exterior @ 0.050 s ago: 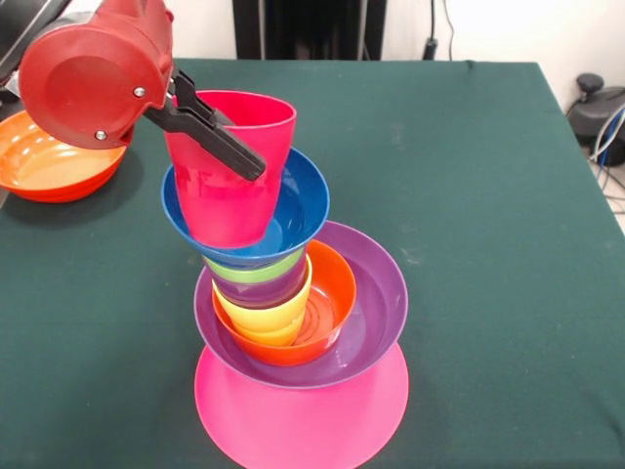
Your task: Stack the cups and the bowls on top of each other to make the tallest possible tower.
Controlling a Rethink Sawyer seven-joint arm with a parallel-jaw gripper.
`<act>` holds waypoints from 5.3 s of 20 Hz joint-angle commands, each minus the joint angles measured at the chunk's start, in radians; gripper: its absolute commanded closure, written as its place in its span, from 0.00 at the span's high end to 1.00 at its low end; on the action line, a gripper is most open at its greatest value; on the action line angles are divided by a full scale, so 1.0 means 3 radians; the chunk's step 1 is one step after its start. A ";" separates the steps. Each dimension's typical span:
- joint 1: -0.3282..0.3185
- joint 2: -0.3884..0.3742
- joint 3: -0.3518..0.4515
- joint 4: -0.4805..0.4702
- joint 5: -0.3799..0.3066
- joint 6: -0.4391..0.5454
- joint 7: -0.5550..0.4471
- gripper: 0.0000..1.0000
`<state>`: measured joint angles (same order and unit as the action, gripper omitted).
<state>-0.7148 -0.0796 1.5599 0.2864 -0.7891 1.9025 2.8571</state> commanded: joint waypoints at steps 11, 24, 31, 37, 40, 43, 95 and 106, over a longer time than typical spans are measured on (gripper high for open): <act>0.0009 0.0038 0.0195 -0.0233 -0.0476 0.0375 0.0173 0.00; -0.0007 0.0047 0.0290 -0.0248 -0.0598 0.0469 0.0124 0.00; -0.0023 0.0040 0.0307 -0.0243 -0.0684 0.0491 0.0083 0.00; -0.0024 0.0033 0.0280 -0.0212 -0.0653 0.0456 0.0094 0.00; -0.0022 0.0040 0.0298 -0.0220 -0.0665 0.0439 0.0067 0.00; -0.0022 0.0049 0.0322 -0.0232 -0.0689 0.0421 0.0031 0.00; -0.0051 0.0132 0.0776 -0.0310 -0.1219 0.0468 -0.0341 0.00; -0.0131 0.0100 0.0467 -0.0051 -0.0859 0.0473 -0.0078 0.00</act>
<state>-0.7387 -0.0336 1.8298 0.2684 -1.0554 1.9499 2.8571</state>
